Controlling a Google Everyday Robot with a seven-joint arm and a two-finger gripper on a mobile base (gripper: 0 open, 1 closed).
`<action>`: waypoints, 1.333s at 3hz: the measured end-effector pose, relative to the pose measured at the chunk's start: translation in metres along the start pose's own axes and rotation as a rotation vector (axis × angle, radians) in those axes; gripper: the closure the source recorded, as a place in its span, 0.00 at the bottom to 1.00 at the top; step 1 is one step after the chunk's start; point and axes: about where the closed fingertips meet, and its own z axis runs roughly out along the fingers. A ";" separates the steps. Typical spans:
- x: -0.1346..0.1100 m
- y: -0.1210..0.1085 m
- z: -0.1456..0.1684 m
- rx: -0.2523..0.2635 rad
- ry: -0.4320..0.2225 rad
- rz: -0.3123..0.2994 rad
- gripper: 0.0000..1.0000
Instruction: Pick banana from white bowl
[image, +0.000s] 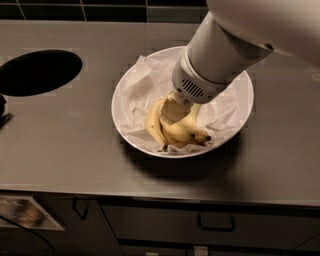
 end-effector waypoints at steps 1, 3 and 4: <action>-0.001 -0.003 0.005 0.001 0.008 0.003 0.53; 0.005 0.000 0.026 -0.045 0.061 0.002 0.53; 0.010 0.002 0.034 -0.066 0.081 0.007 0.53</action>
Offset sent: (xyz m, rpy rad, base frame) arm 0.0157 0.0024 -0.0258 -0.0258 0.0615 -0.0018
